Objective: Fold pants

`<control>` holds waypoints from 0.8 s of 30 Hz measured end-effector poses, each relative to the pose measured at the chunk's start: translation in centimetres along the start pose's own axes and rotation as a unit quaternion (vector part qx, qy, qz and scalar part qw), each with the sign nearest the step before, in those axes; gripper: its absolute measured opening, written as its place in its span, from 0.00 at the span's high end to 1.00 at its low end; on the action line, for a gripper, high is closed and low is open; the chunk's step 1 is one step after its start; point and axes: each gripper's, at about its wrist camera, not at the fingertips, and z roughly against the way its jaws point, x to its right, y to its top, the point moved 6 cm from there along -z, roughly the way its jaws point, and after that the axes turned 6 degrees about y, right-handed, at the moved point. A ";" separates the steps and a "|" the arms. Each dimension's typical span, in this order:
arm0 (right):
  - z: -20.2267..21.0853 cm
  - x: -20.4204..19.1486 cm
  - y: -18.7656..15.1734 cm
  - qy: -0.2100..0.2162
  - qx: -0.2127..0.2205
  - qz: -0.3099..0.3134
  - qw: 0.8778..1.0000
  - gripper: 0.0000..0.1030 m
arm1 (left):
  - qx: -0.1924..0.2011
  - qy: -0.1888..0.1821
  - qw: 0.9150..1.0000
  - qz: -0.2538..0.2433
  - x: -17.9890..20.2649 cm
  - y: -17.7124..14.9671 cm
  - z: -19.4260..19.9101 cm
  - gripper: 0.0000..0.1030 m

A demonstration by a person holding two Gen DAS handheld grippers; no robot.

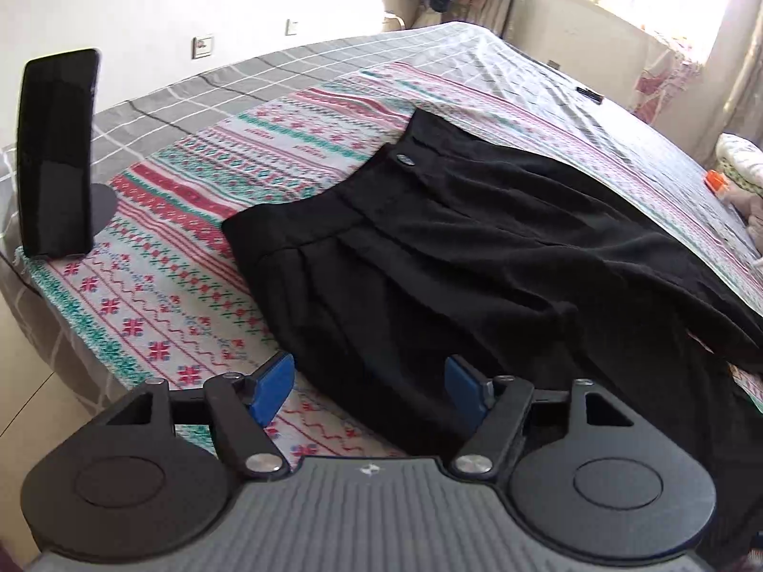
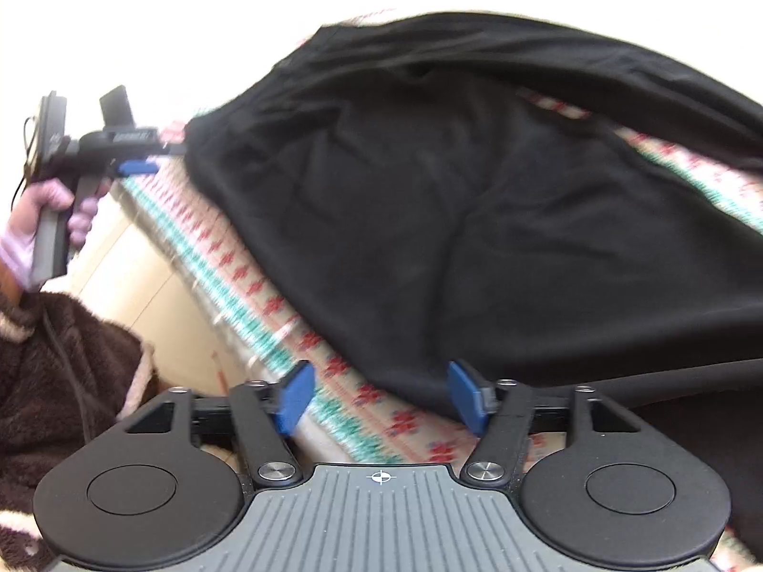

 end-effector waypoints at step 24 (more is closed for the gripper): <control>16.7 28.6 -7.8 -0.295 0.160 -0.294 0.895 0.27 | 0.028 -0.299 0.902 -0.310 31.2 -11.8 4.5 0.04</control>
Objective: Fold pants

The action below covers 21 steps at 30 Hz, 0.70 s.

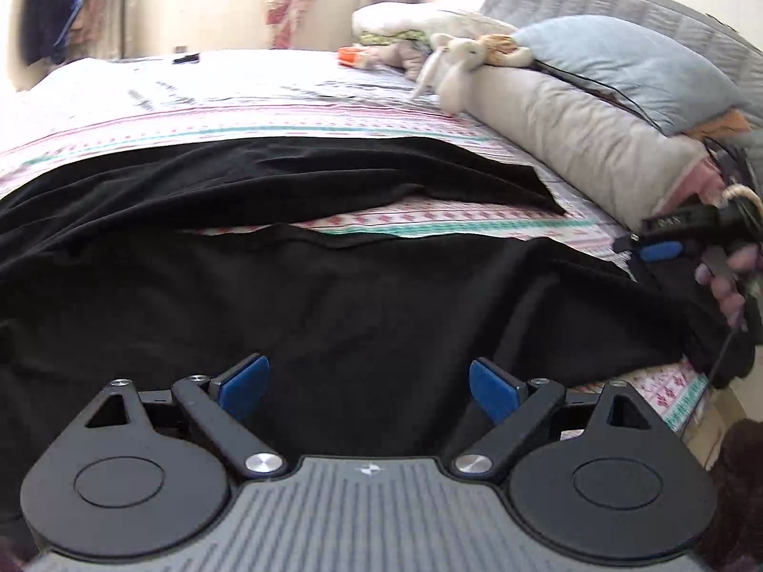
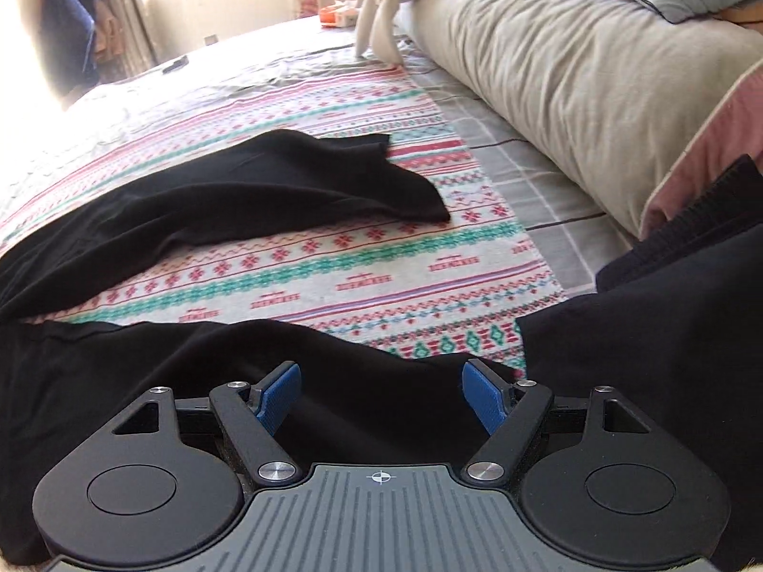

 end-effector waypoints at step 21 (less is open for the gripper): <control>-3.9 1.0 -0.6 -0.015 -0.045 0.107 0.993 0.44 | 0.012 -0.138 0.959 -0.246 18.3 -2.6 -9.4 0.28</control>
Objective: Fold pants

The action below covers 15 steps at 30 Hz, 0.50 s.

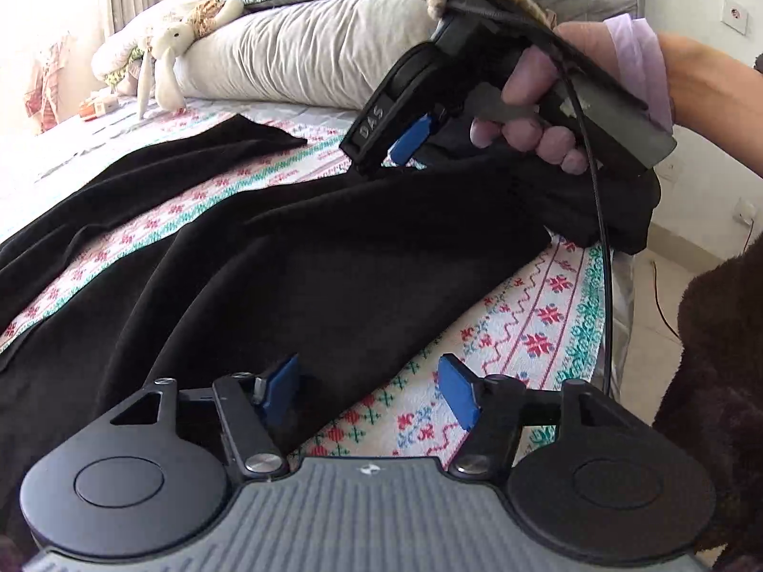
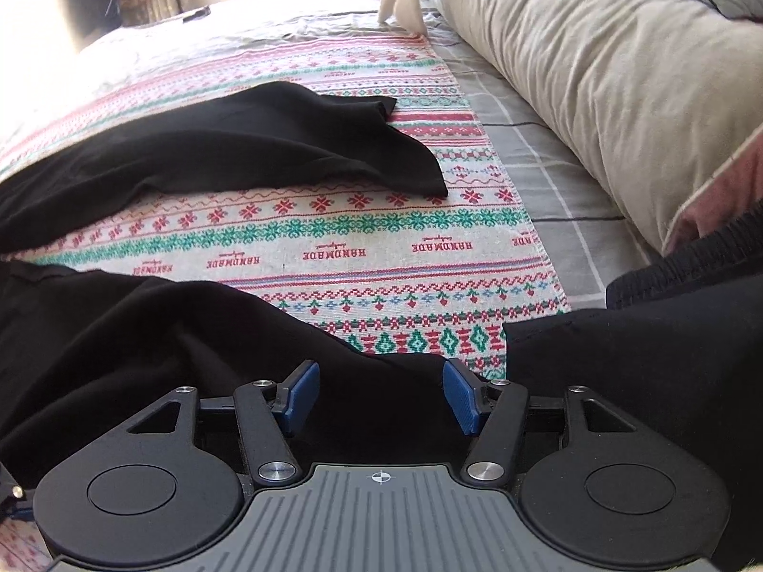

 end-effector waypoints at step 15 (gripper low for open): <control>-1.0 -0.3 0.4 0.045 -0.008 0.024 0.999 0.92 | -0.002 -0.016 0.998 0.064 -0.7 1.5 -1.2 0.87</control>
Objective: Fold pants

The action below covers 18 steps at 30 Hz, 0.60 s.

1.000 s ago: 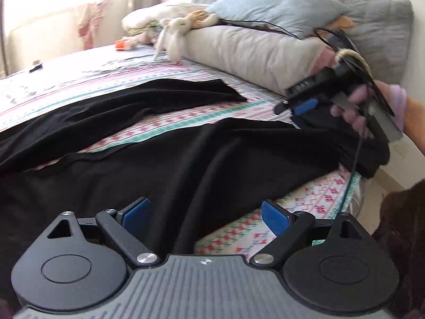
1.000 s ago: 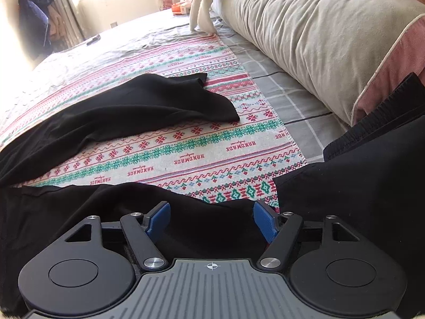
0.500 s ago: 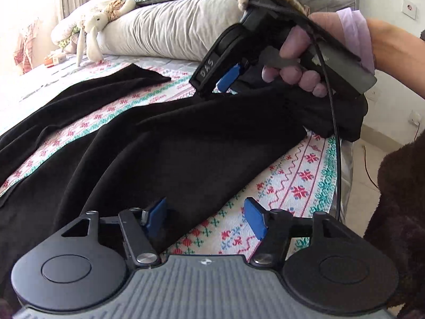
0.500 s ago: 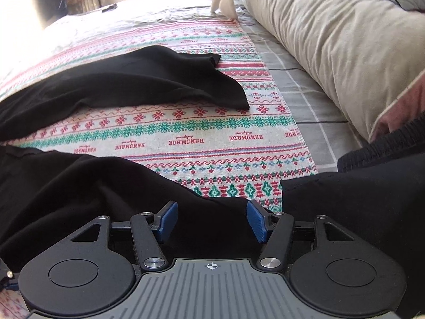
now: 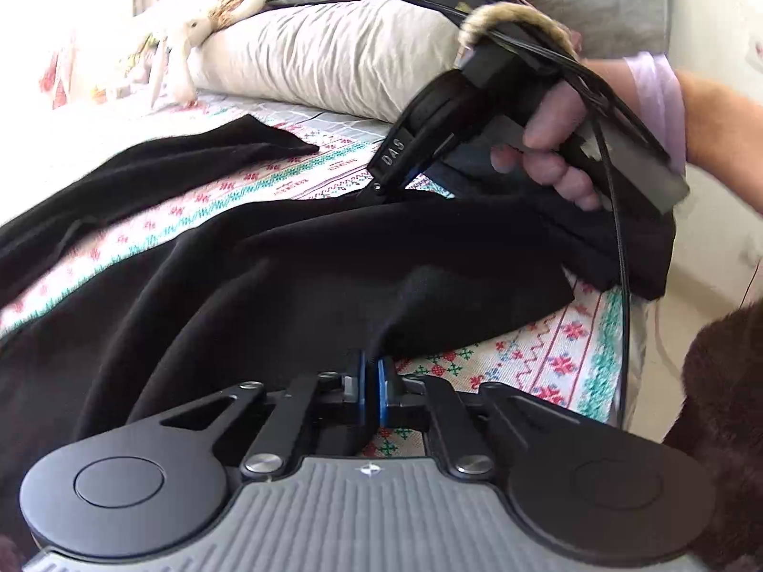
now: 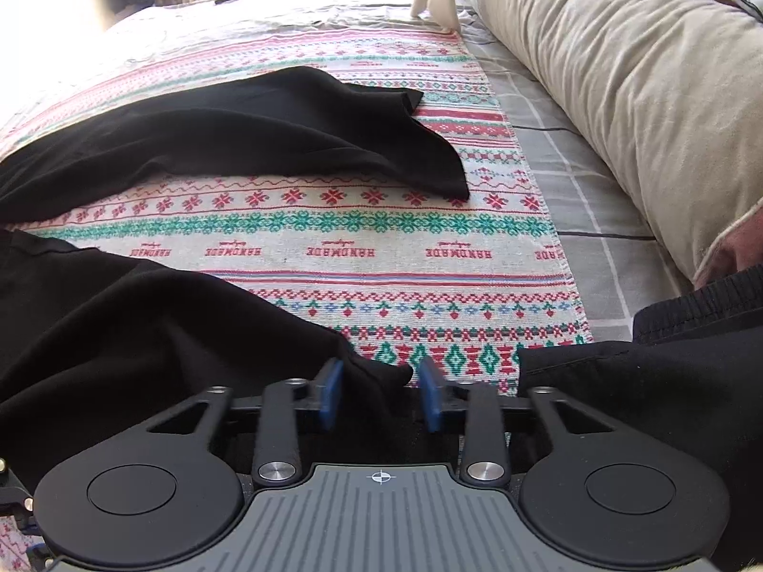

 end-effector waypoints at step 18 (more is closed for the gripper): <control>1.2 -3.4 4.9 -0.168 0.066 0.105 0.978 0.70 | 0.012 -0.119 0.989 0.088 2.3 0.6 0.8 0.65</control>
